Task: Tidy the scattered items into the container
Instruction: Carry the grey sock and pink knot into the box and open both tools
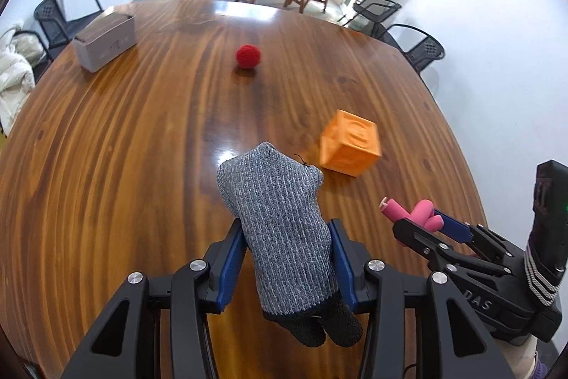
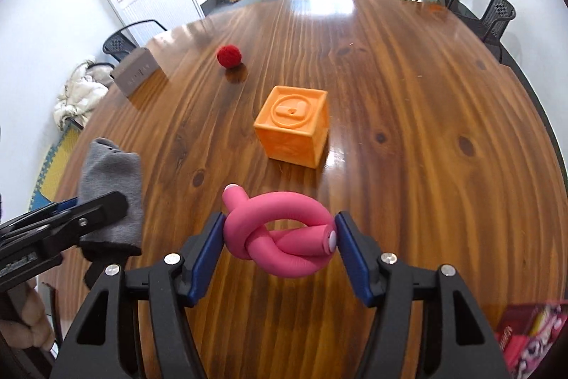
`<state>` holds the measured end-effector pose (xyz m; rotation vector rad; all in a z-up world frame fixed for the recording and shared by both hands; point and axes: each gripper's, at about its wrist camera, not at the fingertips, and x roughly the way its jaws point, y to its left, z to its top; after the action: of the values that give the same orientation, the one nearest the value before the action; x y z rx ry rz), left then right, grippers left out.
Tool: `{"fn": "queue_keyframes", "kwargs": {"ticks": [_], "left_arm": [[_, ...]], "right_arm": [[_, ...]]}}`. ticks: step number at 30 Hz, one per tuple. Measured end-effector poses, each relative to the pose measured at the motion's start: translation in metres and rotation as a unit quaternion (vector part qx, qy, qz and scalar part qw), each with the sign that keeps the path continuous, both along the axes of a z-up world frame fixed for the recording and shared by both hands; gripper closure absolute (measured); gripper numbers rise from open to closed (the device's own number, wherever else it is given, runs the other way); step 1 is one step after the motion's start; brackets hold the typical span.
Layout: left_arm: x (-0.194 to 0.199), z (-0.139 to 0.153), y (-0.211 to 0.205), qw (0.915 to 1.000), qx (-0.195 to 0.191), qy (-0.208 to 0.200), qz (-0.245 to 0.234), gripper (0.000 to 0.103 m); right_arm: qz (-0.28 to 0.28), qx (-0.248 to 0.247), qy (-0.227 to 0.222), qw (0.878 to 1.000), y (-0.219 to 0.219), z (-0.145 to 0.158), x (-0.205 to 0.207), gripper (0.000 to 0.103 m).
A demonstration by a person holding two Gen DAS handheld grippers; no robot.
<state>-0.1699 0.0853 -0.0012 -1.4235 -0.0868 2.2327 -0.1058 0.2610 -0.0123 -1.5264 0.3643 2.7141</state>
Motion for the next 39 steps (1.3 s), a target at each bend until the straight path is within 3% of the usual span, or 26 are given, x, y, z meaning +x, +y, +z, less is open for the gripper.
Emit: {"fn": "queue_keyframes", "kwargs": {"ticks": [11,20,25,32,34,35,37,39], "left_arm": [[0.099,0.036,0.109,0.9922,0.024,0.012,-0.121,0.055],[0.197,0.054,0.221,0.9673,0.039,0.023,-0.250,0.055],[0.230,0.055,0.268,0.9578,0.041,0.031,-0.283,0.055],[0.231,0.037,0.316,0.9554,0.028,0.033,-0.292,0.054],[0.224,0.024,0.326,0.9558,0.020,0.020,-0.293,0.047],[0.222,0.018,0.329,0.9561,0.022,0.012,-0.292,0.035],[0.216,0.004,0.334,0.9586,0.012,-0.008,-0.285,0.022],[0.216,-0.006,0.334,0.9565,0.007,-0.027,-0.290,0.022]], "right_arm": [[-0.127,0.004,0.055,0.990,0.106,0.060,0.155,0.036],[-0.265,0.023,0.078,0.961,0.212,0.080,0.277,0.036],[-0.297,0.017,0.080,0.951,0.244,0.080,0.318,0.036],[-0.299,0.000,0.096,0.949,0.265,0.080,0.344,0.036],[-0.296,-0.003,0.099,0.950,0.267,0.079,0.349,0.036],[-0.294,-0.005,0.100,0.951,0.268,0.079,0.349,0.036],[-0.290,-0.007,0.101,0.952,0.268,0.078,0.353,0.036],[-0.287,-0.010,0.102,0.952,0.269,0.076,0.353,0.036]]}}
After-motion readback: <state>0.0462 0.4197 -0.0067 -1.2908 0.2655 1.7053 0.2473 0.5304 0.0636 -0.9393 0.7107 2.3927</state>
